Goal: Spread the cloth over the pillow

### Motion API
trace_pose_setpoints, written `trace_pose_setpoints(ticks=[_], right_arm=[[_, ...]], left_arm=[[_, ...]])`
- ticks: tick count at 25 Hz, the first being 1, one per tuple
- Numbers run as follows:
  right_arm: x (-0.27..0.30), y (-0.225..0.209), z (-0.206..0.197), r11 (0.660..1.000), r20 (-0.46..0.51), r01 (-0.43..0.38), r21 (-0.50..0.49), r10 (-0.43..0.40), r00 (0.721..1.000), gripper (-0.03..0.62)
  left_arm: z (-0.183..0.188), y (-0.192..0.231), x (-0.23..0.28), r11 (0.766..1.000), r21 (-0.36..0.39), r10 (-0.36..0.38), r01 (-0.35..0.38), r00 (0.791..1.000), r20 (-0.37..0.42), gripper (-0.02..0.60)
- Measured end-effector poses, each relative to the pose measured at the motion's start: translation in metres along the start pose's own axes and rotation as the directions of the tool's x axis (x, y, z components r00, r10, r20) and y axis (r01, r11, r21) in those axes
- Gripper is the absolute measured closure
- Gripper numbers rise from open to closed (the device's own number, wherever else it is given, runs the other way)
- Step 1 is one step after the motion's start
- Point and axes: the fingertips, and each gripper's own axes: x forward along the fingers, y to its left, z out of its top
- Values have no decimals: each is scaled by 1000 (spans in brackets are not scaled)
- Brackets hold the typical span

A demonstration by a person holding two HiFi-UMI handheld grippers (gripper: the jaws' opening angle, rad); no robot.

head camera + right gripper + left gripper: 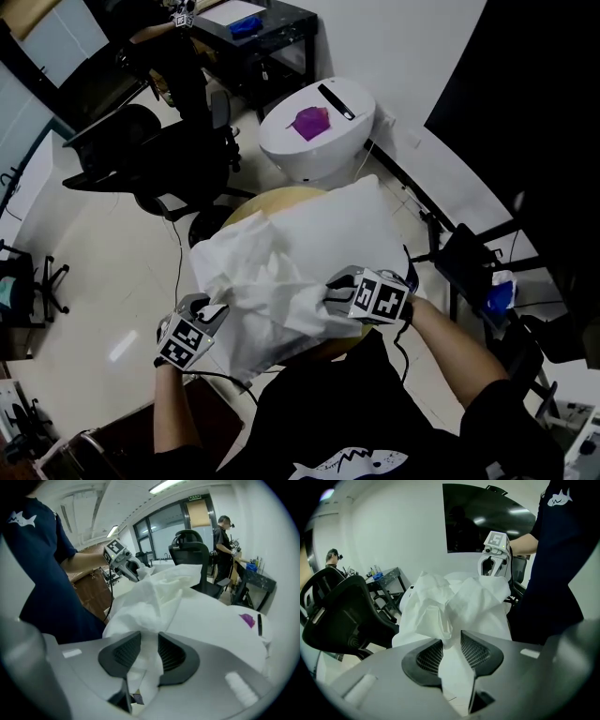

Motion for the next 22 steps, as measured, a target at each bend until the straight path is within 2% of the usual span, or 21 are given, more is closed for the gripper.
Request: trace_pose_setpoints(ticks=[6, 12, 15, 19, 22], right_arm=[[-40, 1, 5, 992, 31, 116, -39, -115, 993, 559], [-91, 2, -7, 977, 54, 213, -1, -213, 976, 569], [-111, 3, -18, 969, 36, 245, -6, -245, 969, 569], [-136, 1, -38, 956, 14, 291, 25, -291, 957, 569], [-152, -5, -57, 941, -1, 332, 72, -332, 943, 569]], left_arm=[[6, -1, -2, 1000, 13, -1, 1, 1000, 29, 449], [18, 5, -10, 998, 45, 33, -35, 999, 37, 449], [31, 13, -12, 996, 74, 54, -58, 997, 49, 449], [65, 19, -11, 987, 147, 56, -69, 994, 91, 449], [101, 17, -5, 965, 257, 27, -59, 992, 126, 451]])
